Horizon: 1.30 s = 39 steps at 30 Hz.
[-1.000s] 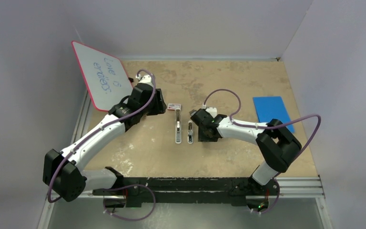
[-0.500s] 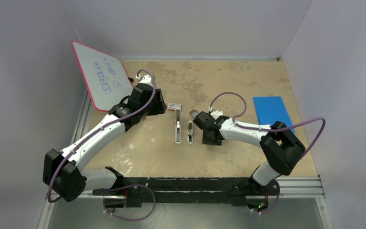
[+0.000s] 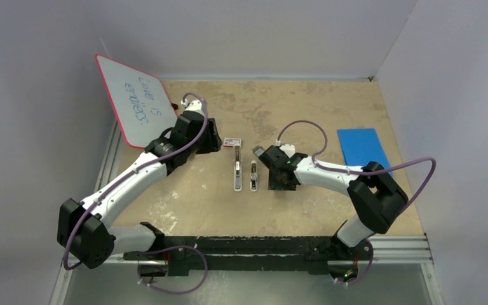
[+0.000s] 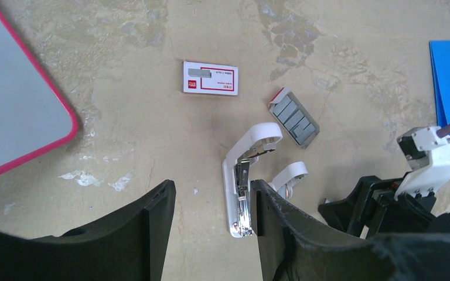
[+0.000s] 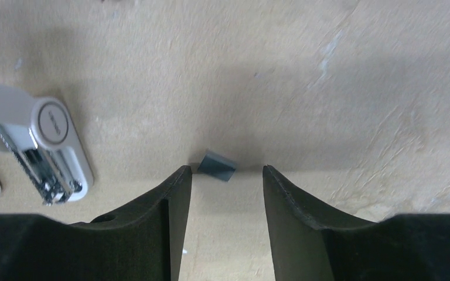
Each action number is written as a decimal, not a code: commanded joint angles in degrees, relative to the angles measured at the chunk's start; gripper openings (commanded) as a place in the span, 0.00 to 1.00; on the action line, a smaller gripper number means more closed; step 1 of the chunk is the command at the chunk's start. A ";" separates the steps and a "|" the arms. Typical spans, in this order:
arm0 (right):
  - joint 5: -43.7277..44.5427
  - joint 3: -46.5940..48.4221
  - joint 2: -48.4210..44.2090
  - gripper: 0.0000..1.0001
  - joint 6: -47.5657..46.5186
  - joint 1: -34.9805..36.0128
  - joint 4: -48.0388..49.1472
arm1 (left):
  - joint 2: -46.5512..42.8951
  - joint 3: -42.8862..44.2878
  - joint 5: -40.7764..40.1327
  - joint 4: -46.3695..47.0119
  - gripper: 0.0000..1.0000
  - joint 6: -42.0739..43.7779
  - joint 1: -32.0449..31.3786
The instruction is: Load the staples into the stapler
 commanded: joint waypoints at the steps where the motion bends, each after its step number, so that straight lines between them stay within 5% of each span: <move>1: -0.18 1.55 -0.80 0.50 -6.14 -3.96 2.11 | -1.63 0.12 -0.23 1.83 0.50 1.25 0.32; 14: -3.56 0.82 -0.23 0.48 -9.26 -4.79 3.79 | -1.23 0.06 -0.61 1.73 0.50 1.17 0.39; 21: -3.90 1.12 0.76 0.32 -8.56 -4.89 3.03 | -1.31 -0.03 -0.52 1.73 0.50 1.19 0.36; 39: -5.13 -0.75 1.10 0.20 -8.32 -4.79 5.68 | -1.19 -0.20 0.10 1.86 0.50 0.76 0.39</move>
